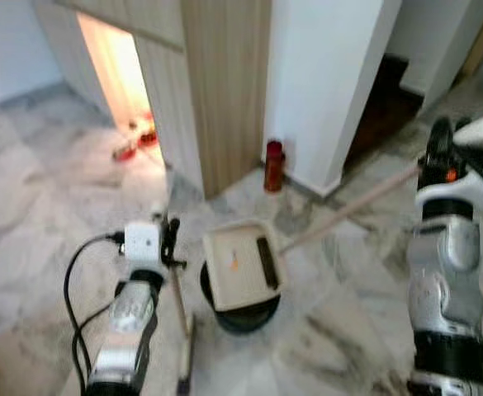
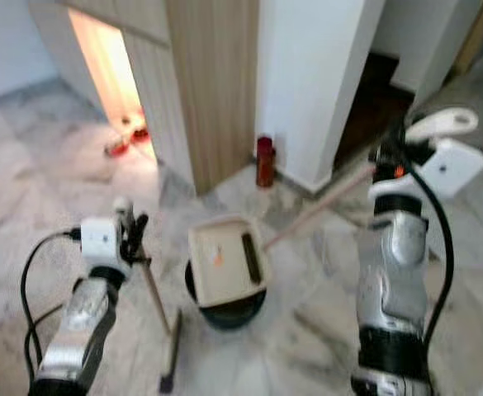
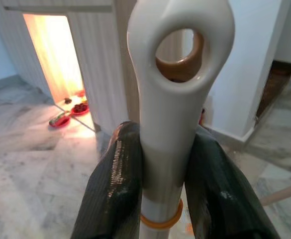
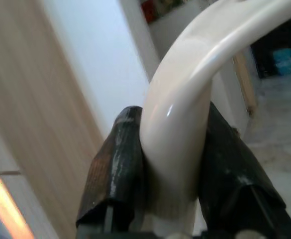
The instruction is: Sweep floor
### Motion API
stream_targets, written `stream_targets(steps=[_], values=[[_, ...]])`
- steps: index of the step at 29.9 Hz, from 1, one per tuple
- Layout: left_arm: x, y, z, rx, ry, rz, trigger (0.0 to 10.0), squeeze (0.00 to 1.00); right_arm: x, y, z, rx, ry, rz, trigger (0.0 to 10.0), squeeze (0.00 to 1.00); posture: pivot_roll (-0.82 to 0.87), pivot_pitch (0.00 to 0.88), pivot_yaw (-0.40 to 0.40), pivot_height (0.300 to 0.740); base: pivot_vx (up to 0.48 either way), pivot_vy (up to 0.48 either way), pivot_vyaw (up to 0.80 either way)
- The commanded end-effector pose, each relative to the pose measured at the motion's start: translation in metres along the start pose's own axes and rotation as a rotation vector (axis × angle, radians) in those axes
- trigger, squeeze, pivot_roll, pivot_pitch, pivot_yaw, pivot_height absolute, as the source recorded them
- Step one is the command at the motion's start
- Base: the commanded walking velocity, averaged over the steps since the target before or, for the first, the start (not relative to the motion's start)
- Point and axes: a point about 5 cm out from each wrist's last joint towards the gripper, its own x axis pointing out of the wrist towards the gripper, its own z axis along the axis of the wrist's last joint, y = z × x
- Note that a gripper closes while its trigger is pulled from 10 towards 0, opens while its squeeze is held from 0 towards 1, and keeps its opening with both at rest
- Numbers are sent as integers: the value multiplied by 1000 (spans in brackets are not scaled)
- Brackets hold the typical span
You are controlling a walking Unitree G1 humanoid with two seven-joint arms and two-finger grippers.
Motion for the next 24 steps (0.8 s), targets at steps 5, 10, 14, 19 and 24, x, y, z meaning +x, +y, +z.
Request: stream_targets(steps=[5, 10, 14, 19, 24], values=[[2, 3, 11, 1, -52, 2, 10000, 0, 6, 11, 15, 12, -78, 40, 10000, 0, -45, 0, 12, 740, 281, 0, 0], [2, 1, 10, 1, -49, -3, 10000, 0, 4, 12, 13, 18, -71, 43, 10000, 0, -43, 0, 11, 740, 284, 0, 0], [2, 1, 10, -2, -50, -3, 10000, 0, 4, 13, 13, 20, -71, 48, 10000, 0, -44, 0, 11, 740, 280, 0, 0], [2, 1, 10, -3, -51, -4, 10000, 0, 4, 16, 14, 28, -74, 64, 10000, 0, -44, 0, 10, 740, 283, 0, 0], [1, -1, 10, -10, -59, -9, 10000, 0, 1, 28, 14, 8, -82, 147, 10000, 0, -45, 0, 8, 740, 55, 0, 0]])
